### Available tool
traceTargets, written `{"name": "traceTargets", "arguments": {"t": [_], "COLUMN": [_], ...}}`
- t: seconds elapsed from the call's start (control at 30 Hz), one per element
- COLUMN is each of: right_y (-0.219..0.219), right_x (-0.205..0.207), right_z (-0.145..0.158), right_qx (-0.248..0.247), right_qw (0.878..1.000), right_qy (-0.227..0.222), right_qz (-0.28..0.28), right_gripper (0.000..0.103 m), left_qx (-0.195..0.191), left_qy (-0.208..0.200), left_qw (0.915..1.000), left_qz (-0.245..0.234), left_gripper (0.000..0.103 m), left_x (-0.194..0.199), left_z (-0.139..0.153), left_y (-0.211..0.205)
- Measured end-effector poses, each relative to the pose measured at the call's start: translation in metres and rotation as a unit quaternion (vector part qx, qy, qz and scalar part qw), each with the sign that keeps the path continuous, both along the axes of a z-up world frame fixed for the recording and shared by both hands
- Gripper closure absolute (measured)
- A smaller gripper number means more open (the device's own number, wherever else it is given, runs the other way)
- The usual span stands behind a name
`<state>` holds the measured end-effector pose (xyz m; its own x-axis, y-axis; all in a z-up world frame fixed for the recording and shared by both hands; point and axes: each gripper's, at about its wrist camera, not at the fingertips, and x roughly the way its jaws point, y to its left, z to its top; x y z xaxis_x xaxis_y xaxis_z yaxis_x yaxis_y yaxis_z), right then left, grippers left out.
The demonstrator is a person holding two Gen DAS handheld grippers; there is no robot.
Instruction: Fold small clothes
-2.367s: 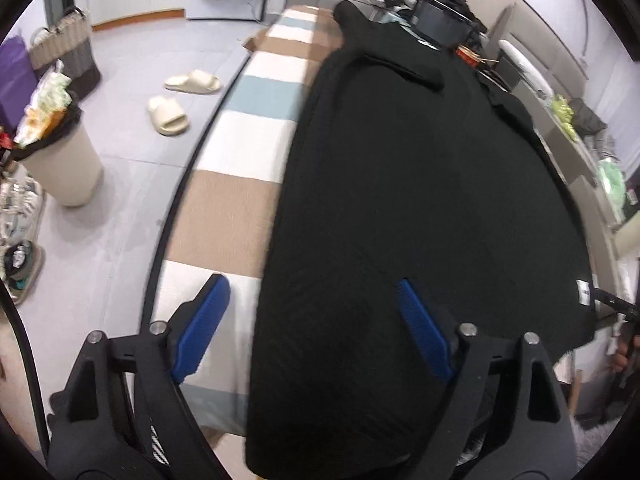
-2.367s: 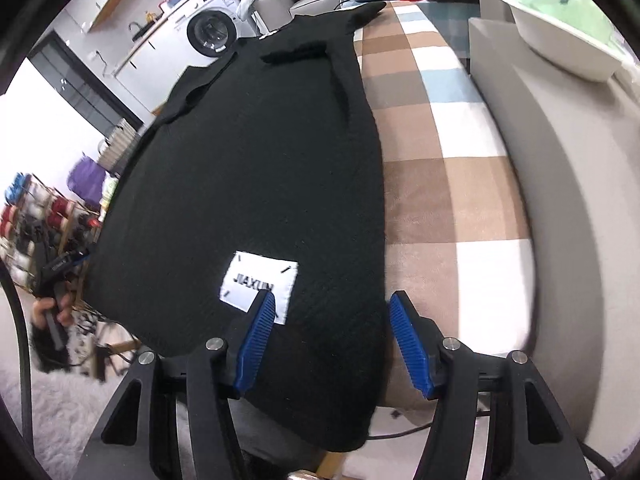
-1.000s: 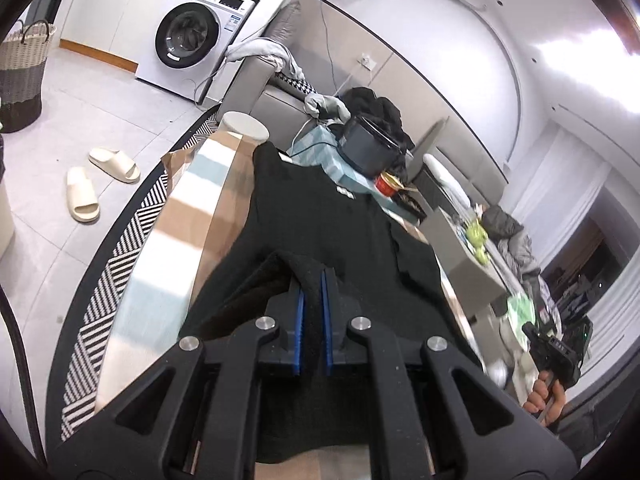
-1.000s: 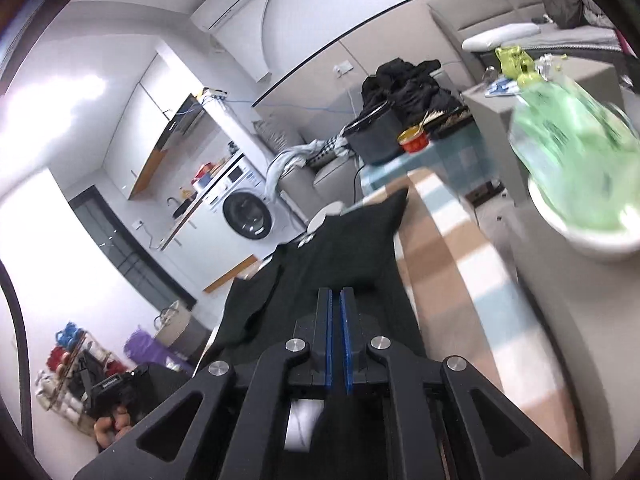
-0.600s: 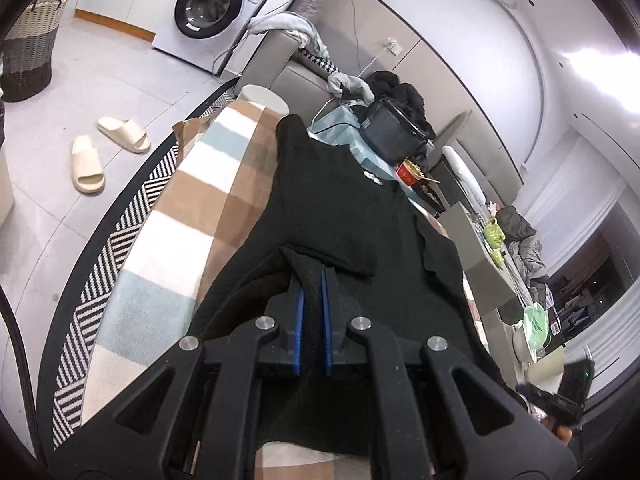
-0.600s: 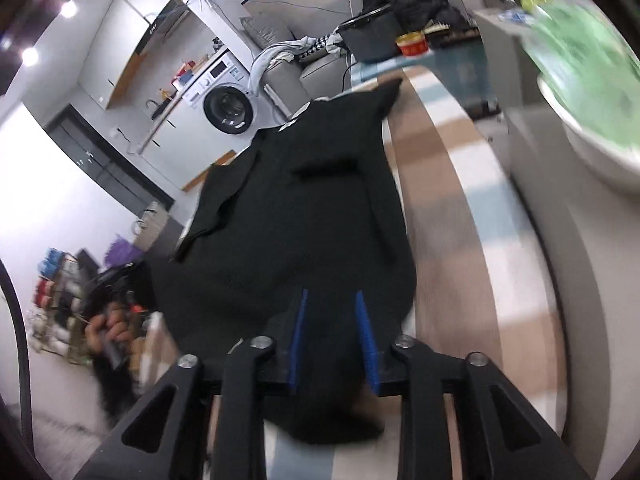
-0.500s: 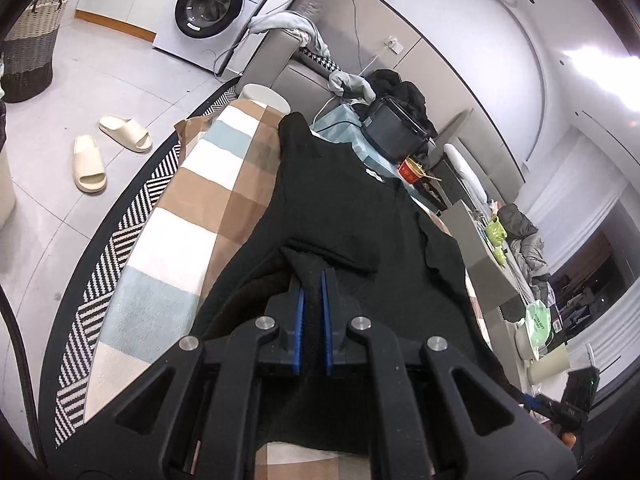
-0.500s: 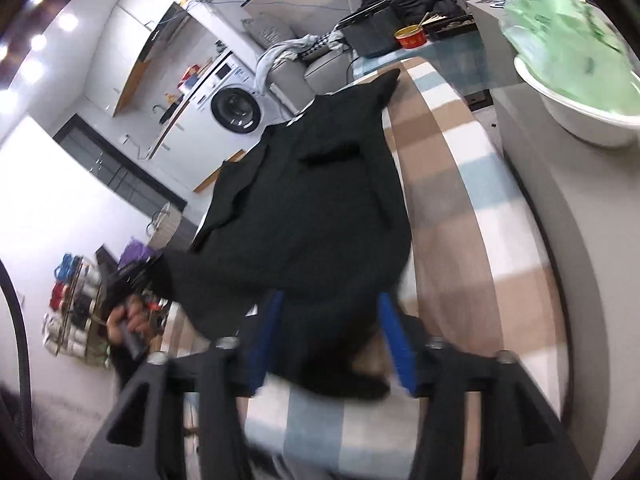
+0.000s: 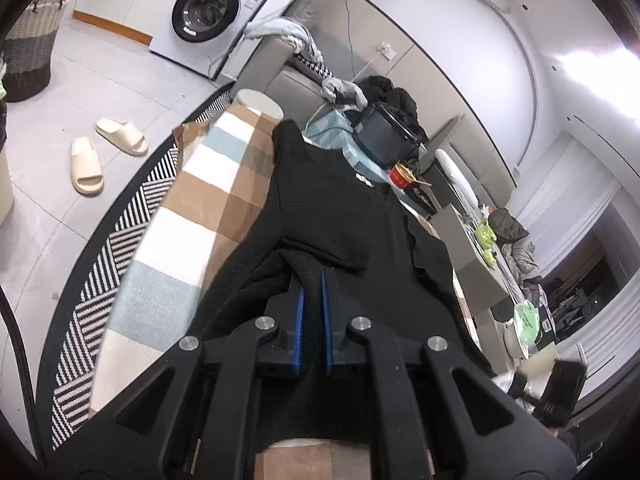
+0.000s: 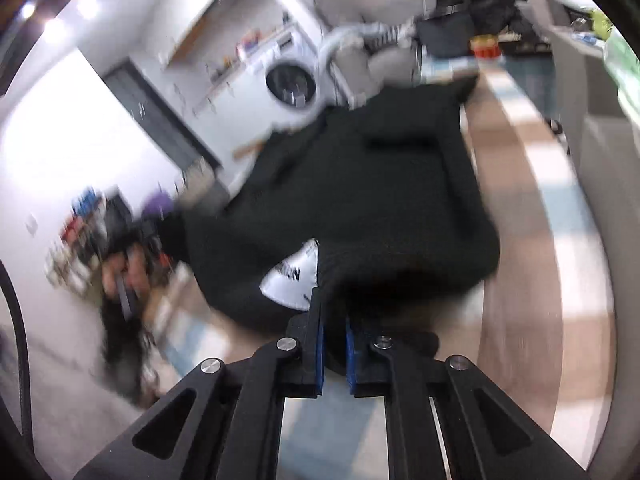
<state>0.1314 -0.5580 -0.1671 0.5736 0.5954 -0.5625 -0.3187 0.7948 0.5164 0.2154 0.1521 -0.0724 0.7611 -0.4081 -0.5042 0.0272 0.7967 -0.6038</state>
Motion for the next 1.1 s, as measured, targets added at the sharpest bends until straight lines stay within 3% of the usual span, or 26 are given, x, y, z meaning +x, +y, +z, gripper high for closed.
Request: {"name": "traceTargets", "arguments": {"t": [0.13, 0.23, 0.33, 0.37, 0.4, 0.47, 0.5, 0.53, 0.6, 0.63, 0.7, 0.83, 1.0, 1.1], "right_y": [-0.008, -0.008, -0.012, -0.013, -0.013, -0.016, -0.018, -0.019, -0.024, -0.027, -0.030, -0.034, -0.039, -0.038], "right_x": [0.036, 0.076, 0.121, 0.136, 0.146, 0.160, 0.158, 0.154, 0.144, 0.138, 0.127, 0.105, 0.098, 0.098], "right_z": [0.024, 0.028, 0.016, 0.007, 0.000, -0.014, -0.016, -0.018, -0.019, -0.020, -0.024, -0.032, -0.044, -0.046], "right_qx": [0.011, 0.004, -0.024, -0.034, -0.049, -0.087, -0.085, -0.082, -0.080, -0.076, -0.070, -0.063, -0.030, -0.022], "right_qw": [0.997, 0.994, 0.989, 0.986, 0.984, 0.977, 0.978, 0.980, 0.982, 0.984, 0.985, 0.987, 0.990, 0.991], "right_qy": [-0.043, -0.043, -0.004, 0.013, 0.031, 0.074, 0.074, 0.070, 0.070, 0.070, 0.074, 0.084, 0.091, 0.088], "right_qz": [-0.057, -0.096, -0.148, -0.162, -0.166, -0.177, -0.174, -0.167, -0.156, -0.149, -0.138, -0.125, -0.107, -0.102], "right_gripper": [0.095, 0.095, 0.094, 0.090, 0.079, 0.076, 0.074, 0.068, 0.058, 0.057, 0.052, 0.047, 0.039, 0.037], "left_qx": [-0.003, 0.009, 0.029, 0.034, 0.036, 0.031, 0.037, 0.042, 0.031, 0.024, 0.024, 0.031, 0.024, 0.034], "left_qy": [-0.005, -0.003, 0.023, 0.036, 0.052, 0.063, 0.068, 0.077, 0.088, 0.093, 0.111, 0.136, 0.124, 0.122], "left_qw": [0.9999, 0.9995, 0.9979, 0.9973, 0.9967, 0.9964, 0.9959, 0.9951, 0.9945, 0.9944, 0.9929, 0.9899, 0.9918, 0.9920], "left_qz": [0.013, 0.031, 0.053, 0.054, 0.051, 0.047, 0.046, 0.046, 0.046, 0.044, 0.034, 0.026, 0.014, 0.006], "left_gripper": [0.098, 0.098, 0.097, 0.097, 0.097, 0.096, 0.085, 0.068, 0.046, 0.039, 0.035, 0.035, 0.036, 0.050], "left_x": [0.011, 0.032, 0.054, 0.059, 0.062, 0.059, 0.056, 0.052, 0.044, 0.042, 0.042, 0.045, 0.051, 0.057], "left_z": [0.003, 0.002, -0.010, -0.014, -0.019, -0.027, -0.030, -0.034, -0.042, -0.046, -0.055, -0.074, -0.077, -0.079], "left_y": [0.004, 0.006, 0.011, 0.012, 0.013, 0.015, 0.015, 0.015, 0.016, 0.015, 0.012, 0.004, -0.003, -0.013]}}
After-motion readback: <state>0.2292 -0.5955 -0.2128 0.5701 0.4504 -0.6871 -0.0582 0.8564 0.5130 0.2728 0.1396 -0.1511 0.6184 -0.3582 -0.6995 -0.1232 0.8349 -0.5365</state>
